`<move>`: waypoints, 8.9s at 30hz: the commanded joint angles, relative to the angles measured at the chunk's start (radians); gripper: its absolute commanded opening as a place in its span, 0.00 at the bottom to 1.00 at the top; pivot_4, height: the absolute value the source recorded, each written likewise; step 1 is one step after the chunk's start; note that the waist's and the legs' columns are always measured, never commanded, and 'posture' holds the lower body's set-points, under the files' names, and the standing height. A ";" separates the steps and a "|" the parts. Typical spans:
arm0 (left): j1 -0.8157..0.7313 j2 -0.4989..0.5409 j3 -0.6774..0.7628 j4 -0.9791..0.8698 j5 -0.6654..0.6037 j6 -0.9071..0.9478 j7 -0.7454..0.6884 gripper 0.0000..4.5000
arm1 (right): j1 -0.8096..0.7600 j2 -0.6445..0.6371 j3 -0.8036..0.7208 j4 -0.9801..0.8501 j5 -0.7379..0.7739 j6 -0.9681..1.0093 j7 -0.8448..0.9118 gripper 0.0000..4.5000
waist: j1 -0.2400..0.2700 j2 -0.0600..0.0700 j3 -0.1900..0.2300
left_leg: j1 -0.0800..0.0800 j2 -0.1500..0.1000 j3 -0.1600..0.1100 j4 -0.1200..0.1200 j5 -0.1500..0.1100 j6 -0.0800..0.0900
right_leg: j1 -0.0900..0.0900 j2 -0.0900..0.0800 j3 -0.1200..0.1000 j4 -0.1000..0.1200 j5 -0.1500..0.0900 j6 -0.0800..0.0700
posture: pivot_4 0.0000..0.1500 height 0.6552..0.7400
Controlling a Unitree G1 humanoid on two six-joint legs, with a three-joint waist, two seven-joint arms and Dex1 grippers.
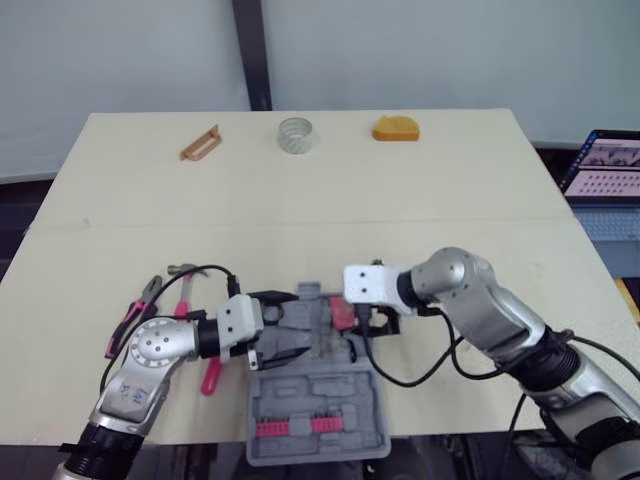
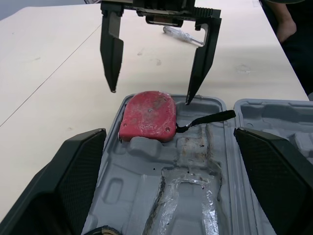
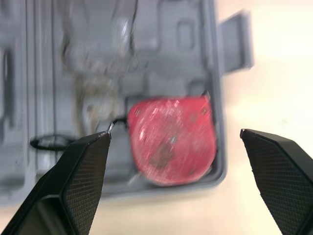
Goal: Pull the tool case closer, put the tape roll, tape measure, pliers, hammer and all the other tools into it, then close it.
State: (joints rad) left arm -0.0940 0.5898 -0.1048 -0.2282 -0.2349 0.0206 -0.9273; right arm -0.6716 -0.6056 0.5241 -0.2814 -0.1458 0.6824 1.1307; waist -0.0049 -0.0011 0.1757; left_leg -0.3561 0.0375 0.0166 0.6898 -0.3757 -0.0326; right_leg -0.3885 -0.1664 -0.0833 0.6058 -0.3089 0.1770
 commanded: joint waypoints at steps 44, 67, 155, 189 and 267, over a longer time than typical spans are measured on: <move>-0.014 0.022 0.024 -0.038 -0.023 0.011 -0.013 1.00 | 0.299 0.195 -0.225 0.691 0.201 -0.713 -0.119 0.48 | -0.001 -0.002 -0.002 | 0.009 0.000 -0.001 -0.002 0.000 0.000 | 0.010 0.000 -0.001 -0.003 0.000 0.000 | 1.00 1.00; 0.174 0.088 0.307 -0.106 -0.150 0.174 0.062 1.00 | 0.443 -0.023 -0.503 0.205 0.498 -0.394 -0.083 0.75 | 0.004 0.005 -0.002 | 0.012 0.001 0.001 -0.007 0.000 0.000 | 0.013 0.000 -0.001 -0.007 0.000 0.000 | 1.00 1.00; 0.201 0.075 0.546 0.444 -0.028 0.326 0.429 1.00 | 0.142 -0.030 -0.389 -0.049 0.688 -0.091 -0.118 0.99 | -0.005 0.000 0.000 | 0.017 0.012 0.015 -0.009 -0.005 -0.002 | 0.010 0.000 -0.020 -0.010 0.005 -0.007 | 1.00 1.00; 0.164 0.161 0.632 0.372 -0.058 0.375 0.413 0.53 | 0.046 0.006 -0.376 -0.028 0.715 -0.095 -0.046 1.00 | -0.023 0.000 0.000 | 0.016 0.014 0.020 -0.012 -0.005 -0.003 | 0.002 0.000 -0.020 -0.007 0.006 -0.008 | 1.00 1.00; -0.530 0.122 -0.078 0.270 0.048 0.193 -0.274 0.83 | -0.315 0.180 0.010 0.338 0.150 -0.176 0.062 0.22 | -0.056 -0.003 0.001 | 0.001 0.014 0.022 -0.004 -0.005 -0.003 | -0.019 -0.001 -0.024 0.008 0.008 -0.011 | 1.00 1.00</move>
State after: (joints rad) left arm -0.6222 0.7095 -0.1969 0.0851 -0.1822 0.2393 -1.1951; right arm -0.9898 -0.4246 0.5670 0.0843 -0.0012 0.5388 1.1975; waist -0.0604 -0.0037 0.1764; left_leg -0.3547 0.0512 0.0391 0.6859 -0.3806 -0.0355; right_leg -0.4078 -0.1669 -0.1078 0.6135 -0.3012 0.1662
